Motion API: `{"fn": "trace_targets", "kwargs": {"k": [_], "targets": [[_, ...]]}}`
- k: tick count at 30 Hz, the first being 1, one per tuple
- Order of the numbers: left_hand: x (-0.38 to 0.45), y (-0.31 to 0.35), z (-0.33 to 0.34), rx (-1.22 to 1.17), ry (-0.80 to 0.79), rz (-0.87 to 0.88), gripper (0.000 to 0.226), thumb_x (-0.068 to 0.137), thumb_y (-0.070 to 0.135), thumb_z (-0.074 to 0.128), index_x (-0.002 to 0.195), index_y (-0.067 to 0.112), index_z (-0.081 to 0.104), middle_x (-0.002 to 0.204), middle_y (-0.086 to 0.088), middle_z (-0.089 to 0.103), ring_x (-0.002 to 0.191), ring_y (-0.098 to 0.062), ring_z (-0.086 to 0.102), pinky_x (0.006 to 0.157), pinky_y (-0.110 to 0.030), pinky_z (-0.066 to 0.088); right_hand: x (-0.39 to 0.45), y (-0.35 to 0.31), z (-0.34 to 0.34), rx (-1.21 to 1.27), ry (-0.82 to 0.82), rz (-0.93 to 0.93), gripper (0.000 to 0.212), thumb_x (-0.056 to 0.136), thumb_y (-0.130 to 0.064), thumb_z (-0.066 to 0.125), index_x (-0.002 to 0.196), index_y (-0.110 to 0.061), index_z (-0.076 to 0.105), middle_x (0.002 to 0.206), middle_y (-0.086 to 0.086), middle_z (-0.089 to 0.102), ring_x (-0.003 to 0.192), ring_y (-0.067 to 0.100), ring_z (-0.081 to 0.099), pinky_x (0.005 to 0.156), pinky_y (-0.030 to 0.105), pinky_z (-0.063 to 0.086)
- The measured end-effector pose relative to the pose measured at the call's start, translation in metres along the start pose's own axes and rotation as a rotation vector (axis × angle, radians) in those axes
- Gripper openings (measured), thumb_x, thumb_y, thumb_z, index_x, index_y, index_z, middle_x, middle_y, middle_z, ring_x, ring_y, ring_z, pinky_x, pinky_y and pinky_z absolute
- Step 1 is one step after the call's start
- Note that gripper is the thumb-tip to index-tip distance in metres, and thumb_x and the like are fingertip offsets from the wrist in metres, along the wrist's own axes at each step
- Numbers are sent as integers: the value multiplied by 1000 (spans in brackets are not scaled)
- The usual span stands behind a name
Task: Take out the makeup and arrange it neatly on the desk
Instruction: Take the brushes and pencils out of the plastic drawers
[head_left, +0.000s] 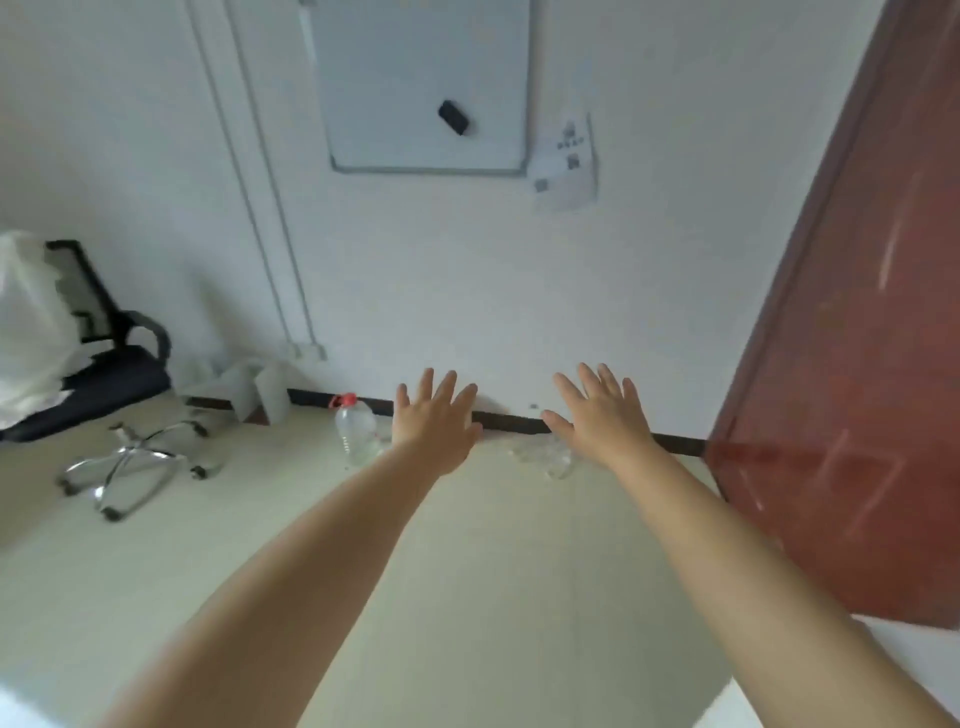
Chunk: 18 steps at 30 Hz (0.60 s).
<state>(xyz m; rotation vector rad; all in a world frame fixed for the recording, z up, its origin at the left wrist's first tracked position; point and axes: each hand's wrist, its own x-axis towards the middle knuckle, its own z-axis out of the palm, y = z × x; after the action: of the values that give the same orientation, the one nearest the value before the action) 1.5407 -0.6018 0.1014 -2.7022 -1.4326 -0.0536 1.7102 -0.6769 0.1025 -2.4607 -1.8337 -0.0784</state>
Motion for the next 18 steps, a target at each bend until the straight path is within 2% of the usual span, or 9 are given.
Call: {"fn": "trace_targets", "kwargs": {"k": [4,7,12,18], "targets": [[-73,-181,18,3,-40,-302,57,97,45,28,147,27,7,157,2,1,145,-26,-4,116,-48,6,34,-185,22,30,-56,-280,59,95,-50,21,146,-25,7,156,6,-2,144,27,-5,115,47,1],[-139,-289,36,-20,-88,-521,57,96,47,28,147,27,9,157,2,0,145,-25,-5,116,-48,5,40,-314,43,61,-95,-474,59,95,-51,23,146,-26,9,156,6,-1,144,27,-5,115,46,1],[-224,-415,60,-93,-153,-833,59,96,50,27,147,30,7,157,3,-2,145,-23,-6,116,-47,3,36,-491,75,74,-196,-742,59,95,-51,23,147,-27,6,156,5,-4,144,24,-8,115,44,-3],[-269,-541,101,-127,-180,-1097,58,96,49,27,147,29,8,157,2,0,145,-23,-6,116,-45,4,68,-655,114,52,-267,-951,59,96,-50,22,147,-26,6,157,4,-3,144,24,-8,115,44,-3]]}}
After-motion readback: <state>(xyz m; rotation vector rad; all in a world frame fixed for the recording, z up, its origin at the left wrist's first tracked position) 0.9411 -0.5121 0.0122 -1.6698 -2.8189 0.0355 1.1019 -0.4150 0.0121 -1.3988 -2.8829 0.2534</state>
